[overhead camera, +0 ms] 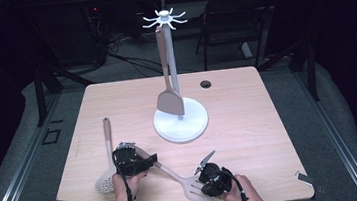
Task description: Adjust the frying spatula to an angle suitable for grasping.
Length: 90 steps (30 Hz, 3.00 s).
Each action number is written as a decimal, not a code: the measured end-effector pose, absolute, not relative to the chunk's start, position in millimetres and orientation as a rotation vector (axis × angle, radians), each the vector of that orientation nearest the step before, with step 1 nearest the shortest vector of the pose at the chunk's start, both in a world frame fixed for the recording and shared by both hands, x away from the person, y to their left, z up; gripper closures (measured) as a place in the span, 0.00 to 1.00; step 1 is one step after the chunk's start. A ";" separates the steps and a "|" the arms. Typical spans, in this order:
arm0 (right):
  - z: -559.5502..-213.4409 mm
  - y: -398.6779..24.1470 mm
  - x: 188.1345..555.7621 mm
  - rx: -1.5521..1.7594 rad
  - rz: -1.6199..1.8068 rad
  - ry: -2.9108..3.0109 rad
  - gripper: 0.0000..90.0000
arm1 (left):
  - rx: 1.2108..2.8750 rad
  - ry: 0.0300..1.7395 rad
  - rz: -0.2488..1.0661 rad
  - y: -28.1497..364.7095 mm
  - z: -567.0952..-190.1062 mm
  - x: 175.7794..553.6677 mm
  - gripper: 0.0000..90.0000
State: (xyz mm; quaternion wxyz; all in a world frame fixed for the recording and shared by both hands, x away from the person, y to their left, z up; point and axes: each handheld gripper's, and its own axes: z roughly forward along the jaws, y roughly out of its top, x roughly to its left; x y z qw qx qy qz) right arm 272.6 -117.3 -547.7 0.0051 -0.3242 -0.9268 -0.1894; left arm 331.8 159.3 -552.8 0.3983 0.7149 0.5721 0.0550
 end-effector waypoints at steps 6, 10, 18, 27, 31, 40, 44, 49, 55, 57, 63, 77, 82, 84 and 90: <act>-545.0 -117.4 274.2 -0.983 -0.581 -2.893 0.88 | 1.768 1.380 0.133 160.8 -547.2 329.8 0.52; -542.1 -117.4 276.4 -0.996 -0.644 -2.868 0.82 | 1.745 1.329 0.138 160.5 -542.7 328.5 0.56; -533.6 -105.8 282.6 -0.989 -0.787 -2.890 0.72 | 1.737 1.275 0.148 158.4 -535.9 327.1 0.59; -531.9 -80.1 293.5 -0.983 -0.878 -2.953 0.71 | 1.732 1.220 0.165 156.6 -530.6 325.8 0.61; -535.6 -79.3 299.0 -1.007 -0.877 -2.943 0.71 | 1.729 1.194 0.172 154.9 -527.8 325.2 0.61; -537.3 -70.8 307.7 -0.979 -0.887 -2.934 0.77 | 1.726 1.133 0.180 150.6 -521.3 325.0 0.64; -535.3 -70.0 306.2 -1.010 -0.921 -2.936 0.81 | 1.715 1.109 0.152 150.9 -520.2 325.0 0.65; -533.2 -73.4 306.0 -1.059 -0.964 -2.904 0.83 | 1.713 1.081 0.140 148.6 -519.3 323.5 0.66; -529.9 -75.6 305.9 -1.099 -0.997 -2.880 0.84 | 1.764 1.028 0.117 137.1 -521.3 318.5 0.65; -528.6 -76.6 306.2 -1.111 -1.008 -2.872 0.84 | 1.775 1.010 0.116 132.0 -521.3 316.2 0.64; -525.8 -79.1 306.7 -1.144 -1.028 -2.852 0.84 | 1.777 1.000 0.116 123.9 -523.2 313.7 0.64; -520.3 -80.7 305.8 -1.167 -1.077 -2.850 0.85 | 1.730 0.992 0.101 117.5 -526.7 311.8 0.76; -519.9 -80.8 305.9 -1.171 -1.097 -2.847 0.85 | 1.728 0.991 0.091 116.1 -526.2 312.6 0.77; -519.0 -81.2 305.8 -1.174 -1.094 -2.846 0.85 | 1.720 0.990 0.086 115.2 -525.9 313.3 0.78; -517.9 -82.4 306.8 -1.174 -1.094 -2.851 0.85 | 1.748 1.009 0.095 110.2 -521.9 315.7 0.78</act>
